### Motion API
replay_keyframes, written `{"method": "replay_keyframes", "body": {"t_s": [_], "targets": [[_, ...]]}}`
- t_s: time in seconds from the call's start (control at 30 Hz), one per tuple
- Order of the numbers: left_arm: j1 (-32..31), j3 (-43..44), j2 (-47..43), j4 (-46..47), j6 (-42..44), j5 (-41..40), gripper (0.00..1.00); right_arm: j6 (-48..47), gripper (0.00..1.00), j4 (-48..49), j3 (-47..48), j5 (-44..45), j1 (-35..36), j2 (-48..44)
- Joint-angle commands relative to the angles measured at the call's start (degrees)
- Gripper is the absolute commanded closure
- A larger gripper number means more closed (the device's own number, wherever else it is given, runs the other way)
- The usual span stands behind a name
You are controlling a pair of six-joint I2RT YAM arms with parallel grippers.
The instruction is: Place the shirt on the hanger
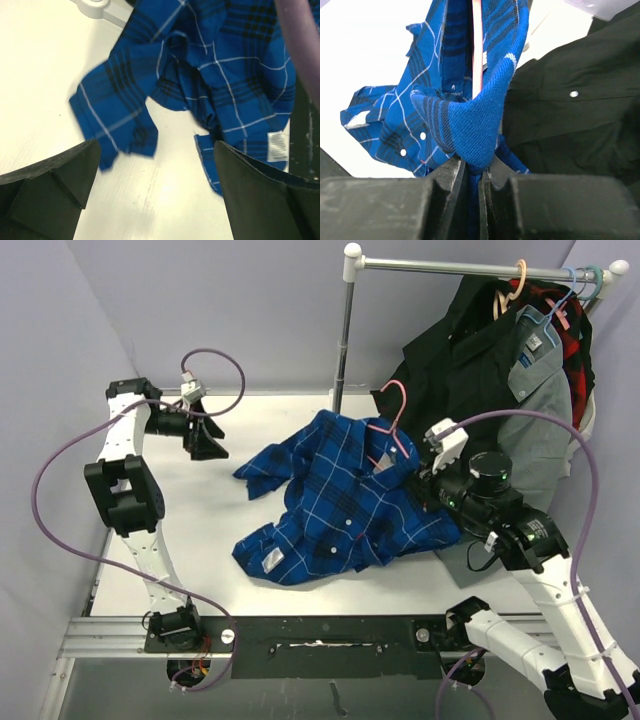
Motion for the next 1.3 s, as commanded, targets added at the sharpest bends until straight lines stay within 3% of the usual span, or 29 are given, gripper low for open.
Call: {"method": "replay_keyframes", "body": {"t_s": [0.0, 0.1, 0.2, 0.37, 0.53, 0.63, 0.9, 1.27], "targets": [[-4.4, 6.3, -13.4, 13.1, -37.1, -11.4, 0.02, -1.8, 1.0, -4.5, 8.7, 9.3, -0.7, 1.7], [-7.4, 2.7, -21.4, 24.1, -50.6, -23.0, 0.02, -0.7, 1.0, -9.4, 15.2, 13.3, -0.8, 6.1], [-8.6, -3.1, -29.5, 31.3, -55.6, -25.4, 0.02, -1.5, 1.0, -13.3, 21.6, 16.6, -0.8, 10.8], [-10.3, -2.7, -35.4, 29.4, -57.5, -29.6, 0.02, -5.6, 1.0, -20.0, 33.4, 22.6, -1.6, 18.4], [-10.2, -2.6, -38.5, 25.3, -58.6, -32.9, 0.02, -7.7, 1.0, -18.9, 40.3, 25.8, -6.3, 22.0], [-10.0, -3.8, -39.5, 23.0, -59.4, -33.8, 0.02, -8.1, 1.0, -17.4, 45.4, 24.3, -10.0, 25.1], [-7.6, -11.3, -43.6, 25.4, -61.5, -32.3, 0.02, -9.2, 1.0, -14.3, 59.7, 22.8, -10.0, 33.0], [-6.8, -13.8, -45.5, 25.7, -62.0, -28.3, 0.02, -7.5, 1.0, -10.5, 68.0, 17.7, -12.7, 42.1]]}}
